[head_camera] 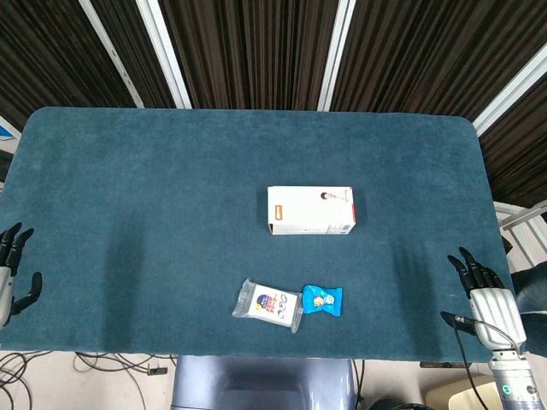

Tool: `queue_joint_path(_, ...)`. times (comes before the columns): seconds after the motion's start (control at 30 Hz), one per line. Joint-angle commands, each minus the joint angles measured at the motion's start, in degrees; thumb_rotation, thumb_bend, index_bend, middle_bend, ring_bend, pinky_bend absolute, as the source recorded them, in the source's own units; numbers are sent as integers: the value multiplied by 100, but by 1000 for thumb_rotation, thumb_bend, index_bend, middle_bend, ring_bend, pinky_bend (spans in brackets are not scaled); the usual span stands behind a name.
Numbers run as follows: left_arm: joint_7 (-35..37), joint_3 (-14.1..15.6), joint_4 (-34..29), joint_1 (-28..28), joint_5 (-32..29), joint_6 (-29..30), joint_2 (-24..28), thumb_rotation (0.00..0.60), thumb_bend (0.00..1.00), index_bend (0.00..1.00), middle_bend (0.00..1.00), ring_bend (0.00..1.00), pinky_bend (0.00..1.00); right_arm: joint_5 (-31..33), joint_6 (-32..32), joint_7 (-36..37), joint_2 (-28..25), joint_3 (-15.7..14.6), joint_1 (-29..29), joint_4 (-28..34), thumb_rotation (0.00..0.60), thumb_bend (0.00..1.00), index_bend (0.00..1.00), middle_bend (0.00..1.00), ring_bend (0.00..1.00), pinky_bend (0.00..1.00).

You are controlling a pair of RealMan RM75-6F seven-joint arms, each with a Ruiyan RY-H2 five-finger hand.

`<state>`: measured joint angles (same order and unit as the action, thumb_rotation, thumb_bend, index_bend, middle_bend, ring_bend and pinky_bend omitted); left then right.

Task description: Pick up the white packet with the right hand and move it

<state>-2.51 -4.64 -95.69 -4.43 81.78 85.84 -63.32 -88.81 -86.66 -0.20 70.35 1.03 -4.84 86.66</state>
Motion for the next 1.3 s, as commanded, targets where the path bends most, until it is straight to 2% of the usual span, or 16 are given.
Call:
queue_joint_path(0.03,5,1,8,3,0,4,-2,600,495,69,0,0,0,-5,4,-2,2,4,2,-4,600,155,116,43,164,213)
queue_joint_path(0.7,24,-16,-39,30,-19,51,25,600,495,69,0,0,0,-43,116,178,-21,7,-13,-34,600,154,114,49,164,213)
queue_joint_path(0.97,49,1,-87,31,-32,15,18,600,495,69,0,0,0,-391,452,564,-159,-213,-195,-22,600,154,114,80,164,212)
queue_joint_path(1.13,110,-22,-109,26,-93,-18,38,600,495,70,0,0,0,-439,1042,720,-305,-165,-611,163,600,137,113,75,155,212)
queue_joint_path(1.3,122,-42,-144,13,-118,-37,55,600,495,69,0,0,0,-113,2231,722,-541,34,-1331,654,600,133,113,72,142,212)
